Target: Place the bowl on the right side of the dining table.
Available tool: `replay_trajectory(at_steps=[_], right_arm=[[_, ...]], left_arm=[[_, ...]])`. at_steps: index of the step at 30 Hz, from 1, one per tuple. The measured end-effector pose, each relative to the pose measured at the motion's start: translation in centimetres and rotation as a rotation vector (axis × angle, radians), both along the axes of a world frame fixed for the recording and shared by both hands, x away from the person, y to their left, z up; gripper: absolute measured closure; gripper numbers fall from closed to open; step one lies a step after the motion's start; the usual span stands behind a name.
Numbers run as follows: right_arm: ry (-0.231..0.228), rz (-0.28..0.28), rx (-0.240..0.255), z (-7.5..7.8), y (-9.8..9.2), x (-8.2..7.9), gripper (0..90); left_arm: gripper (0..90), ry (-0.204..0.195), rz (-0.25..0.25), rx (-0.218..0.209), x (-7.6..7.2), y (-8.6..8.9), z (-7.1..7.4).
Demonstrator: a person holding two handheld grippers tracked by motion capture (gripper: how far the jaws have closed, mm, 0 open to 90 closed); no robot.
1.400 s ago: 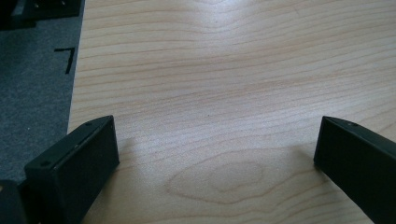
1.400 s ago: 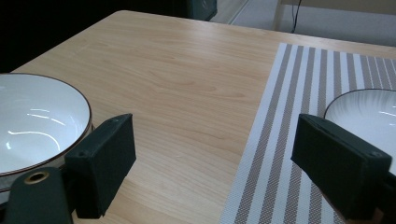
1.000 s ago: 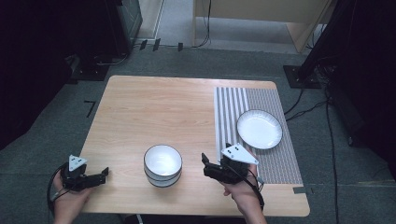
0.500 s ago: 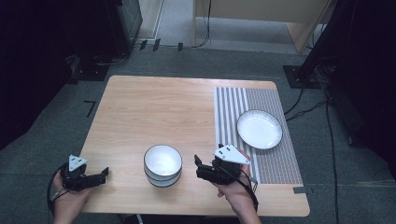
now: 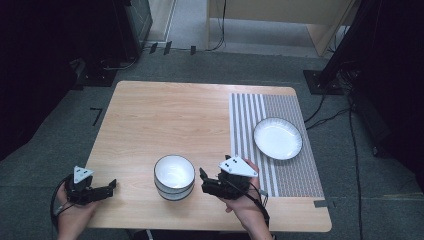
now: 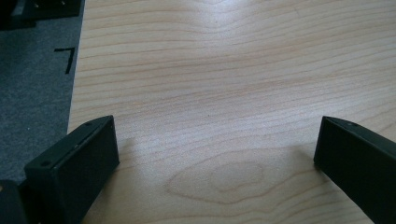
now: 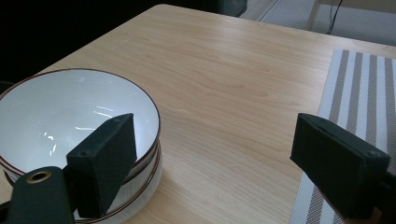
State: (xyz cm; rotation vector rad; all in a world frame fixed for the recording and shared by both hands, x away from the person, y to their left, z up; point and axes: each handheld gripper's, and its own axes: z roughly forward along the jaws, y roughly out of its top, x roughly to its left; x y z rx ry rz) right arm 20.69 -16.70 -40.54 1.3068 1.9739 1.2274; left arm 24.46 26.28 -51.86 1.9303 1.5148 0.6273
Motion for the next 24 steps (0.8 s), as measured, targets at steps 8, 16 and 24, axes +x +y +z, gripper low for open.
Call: replay_trajectory(at_steps=[8, 16, 24], right_arm=[[-0.005, 0.018, 0.000, 0.5, 1.1, 0.1, 14.0], [-0.016, 0.050, 0.006, 1.0, 2.6, -0.1, 14.2], [-0.011, 0.076, 0.008, 0.9, 4.0, -0.2, 14.3]], left_arm=[[0.0, 0.000, 0.000, 0.000, 0.0, 0.0, 0.0], [0.0, 0.000, 0.000, 0.000, 0.0, 0.0, 0.0], [0.0, 0.000, 0.000, 0.000, 0.0, 0.0, 0.0]])
